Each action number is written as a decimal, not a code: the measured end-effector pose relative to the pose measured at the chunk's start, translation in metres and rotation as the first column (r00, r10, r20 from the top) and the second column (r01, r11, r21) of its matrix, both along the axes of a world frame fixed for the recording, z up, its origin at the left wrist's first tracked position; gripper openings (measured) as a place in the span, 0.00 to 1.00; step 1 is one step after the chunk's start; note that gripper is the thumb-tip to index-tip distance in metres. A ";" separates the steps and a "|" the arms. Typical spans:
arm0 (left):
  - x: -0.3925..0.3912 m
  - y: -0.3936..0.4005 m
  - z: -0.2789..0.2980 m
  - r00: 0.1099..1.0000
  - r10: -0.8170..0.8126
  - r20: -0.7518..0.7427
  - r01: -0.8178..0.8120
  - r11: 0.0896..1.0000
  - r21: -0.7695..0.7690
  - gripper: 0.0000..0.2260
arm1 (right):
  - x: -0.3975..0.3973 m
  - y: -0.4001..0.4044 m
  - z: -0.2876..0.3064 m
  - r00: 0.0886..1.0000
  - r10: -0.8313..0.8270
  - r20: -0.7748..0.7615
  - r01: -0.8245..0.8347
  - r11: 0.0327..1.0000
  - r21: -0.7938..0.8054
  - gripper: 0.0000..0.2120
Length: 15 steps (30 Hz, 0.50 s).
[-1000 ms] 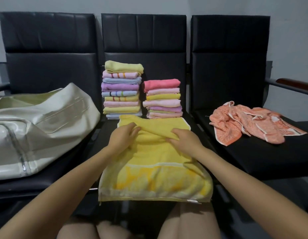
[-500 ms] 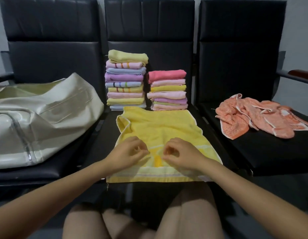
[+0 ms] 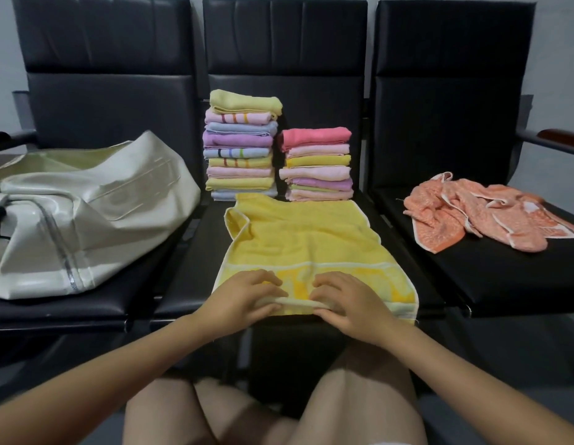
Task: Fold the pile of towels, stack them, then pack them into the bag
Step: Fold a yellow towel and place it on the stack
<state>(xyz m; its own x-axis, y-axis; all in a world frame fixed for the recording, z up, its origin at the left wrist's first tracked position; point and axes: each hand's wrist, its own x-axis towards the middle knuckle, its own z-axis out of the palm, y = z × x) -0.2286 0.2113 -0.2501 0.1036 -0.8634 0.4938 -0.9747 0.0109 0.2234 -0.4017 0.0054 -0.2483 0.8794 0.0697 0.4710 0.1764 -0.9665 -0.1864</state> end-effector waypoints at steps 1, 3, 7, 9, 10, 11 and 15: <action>-0.001 -0.001 0.002 0.998 0.009 -0.065 -0.010 1.000 -0.009 0.14 | 0.000 0.001 0.002 1.000 -0.008 -0.011 0.008 0.998 0.065 0.13; -0.004 -0.003 0.005 0.977 0.066 -0.202 -0.066 0.998 0.007 0.14 | 0.002 0.003 0.009 0.998 -0.028 -0.051 0.038 0.978 0.204 0.14; -0.008 -0.014 0.023 0.882 0.209 -0.421 -0.170 0.977 0.130 0.06 | 0.010 0.003 0.028 0.975 -0.103 -0.197 0.162 0.935 0.315 0.07; -0.005 -0.021 0.030 0.865 0.248 -0.437 -0.172 0.963 0.205 0.07 | 0.017 0.005 0.032 0.958 -0.201 -0.202 0.249 0.936 0.249 0.10; -0.004 -0.025 0.032 0.867 0.260 -0.425 -0.166 0.955 0.244 0.08 | 0.020 0.008 0.030 0.947 -0.252 -0.200 0.292 0.933 0.209 0.12; -0.002 -0.029 0.032 0.872 0.263 -0.413 -0.155 0.949 0.276 0.08 | 0.022 0.012 0.029 0.938 -0.291 -0.191 0.325 0.928 0.181 0.13; 0.004 -0.042 0.022 0.918 0.248 -0.310 -0.149 0.940 0.308 0.10 | 0.014 0.014 0.022 0.955 -0.264 -0.133 0.265 0.964 -0.009 0.22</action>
